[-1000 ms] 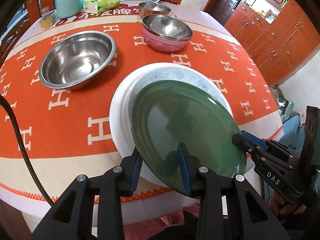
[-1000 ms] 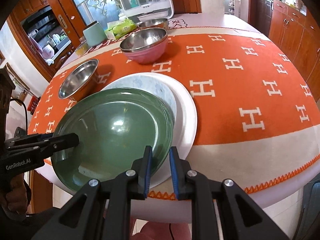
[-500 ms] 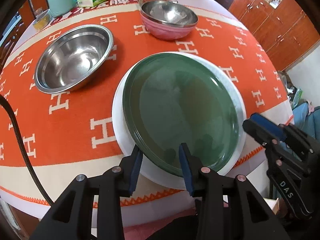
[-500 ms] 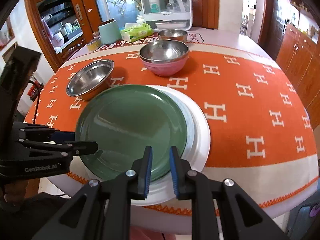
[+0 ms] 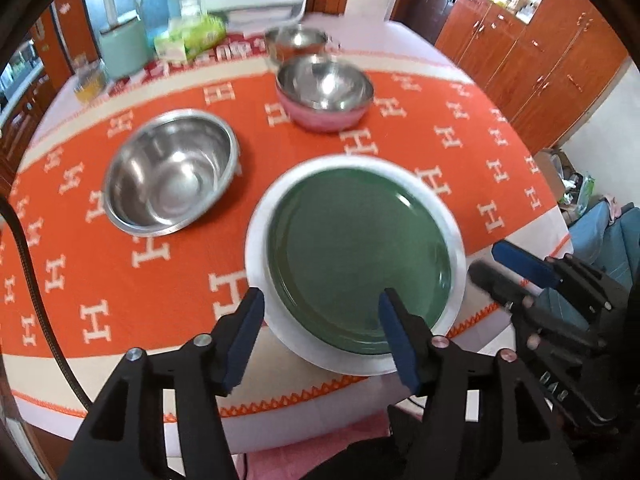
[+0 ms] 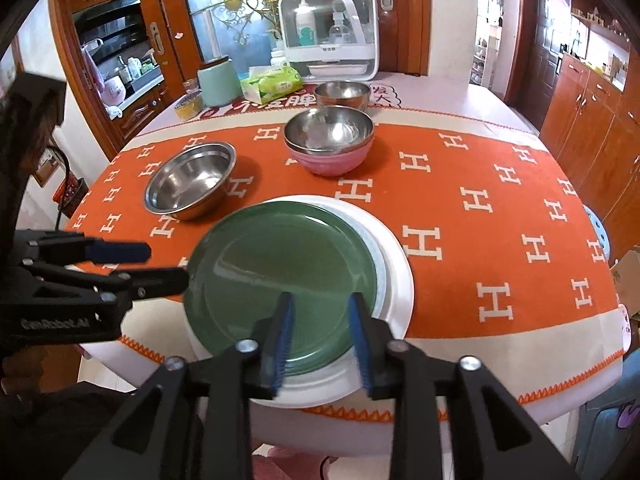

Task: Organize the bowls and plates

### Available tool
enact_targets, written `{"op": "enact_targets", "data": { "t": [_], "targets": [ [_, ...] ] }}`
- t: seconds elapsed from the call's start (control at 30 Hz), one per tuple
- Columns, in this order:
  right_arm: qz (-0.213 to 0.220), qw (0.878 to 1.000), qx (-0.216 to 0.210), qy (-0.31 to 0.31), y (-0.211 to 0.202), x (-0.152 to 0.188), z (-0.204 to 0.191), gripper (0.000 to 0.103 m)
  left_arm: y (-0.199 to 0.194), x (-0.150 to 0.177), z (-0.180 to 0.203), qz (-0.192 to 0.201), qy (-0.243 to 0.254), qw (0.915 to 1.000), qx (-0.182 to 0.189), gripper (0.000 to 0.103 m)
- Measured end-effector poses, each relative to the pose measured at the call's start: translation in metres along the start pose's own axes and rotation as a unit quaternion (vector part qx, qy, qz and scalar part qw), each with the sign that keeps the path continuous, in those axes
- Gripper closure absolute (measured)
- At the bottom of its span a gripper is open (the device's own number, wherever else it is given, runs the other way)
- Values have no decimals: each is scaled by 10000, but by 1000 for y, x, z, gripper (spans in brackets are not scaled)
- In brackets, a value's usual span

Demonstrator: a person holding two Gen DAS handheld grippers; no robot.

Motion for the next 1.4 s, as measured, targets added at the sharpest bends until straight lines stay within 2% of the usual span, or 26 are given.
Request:
{"op": "enact_targets", "data": {
  "t": [0.17, 0.3, 0.37, 0.43, 0.5, 0.57, 0.6, 0.7, 1.0, 1.4],
  "targets": [
    [34, 9998, -175, 34, -9, 7, -3, 59, -28, 5, -3, 619, -170, 9972, -388, 42],
    [269, 9989, -326, 204, -17, 11, -1, 59, -46, 14, -10, 1068, -557, 9921, -366, 37],
    [396, 9984, -316, 248, -21, 12, -1, 59, -53, 21, -14, 1279, -714, 9888, -279, 29],
    [573, 9976, -279, 280, -24, 14, -2, 58, -58, 27, -17, 1399, -869, 9860, -272, 28],
    [687, 9968, -244, 337, -25, 15, -3, 56, -63, 34, -21, 1473, -1012, 9835, -283, 28],
    [689, 9964, -271, 424, -23, 16, -5, 45, -65, 38, -25, 1506, -1107, 9819, -320, 26],
    [666, 9960, -315, 499, -22, 16, -5, 43, -66, 40, -28, 1499, -1158, 9812, -361, 26],
    [588, 9948, -471, 679, -19, 18, -11, 43, -64, 41, -36, 1383, -1207, 9825, -330, 26],
    [698, 9954, -290, 587, -16, -3, -45, 42, -72, 32, -66, 1514, -1065, 9826, -151, 26],
    [878, 9933, -7, 753, -6, -46, -90, 41, -84, 0, -123, 1616, -752, 9840, 52, 24]
  ]
}}
Point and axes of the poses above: each gripper's, at about its wrist camera, not at the fingertips, and y roughly the way its jaws point, z to its right, x to its underside, the point moved 3 cm from there along y, roughly the way its jaws point, and after that the axes turned 8 degrees about -z, right-handed, at the moved point
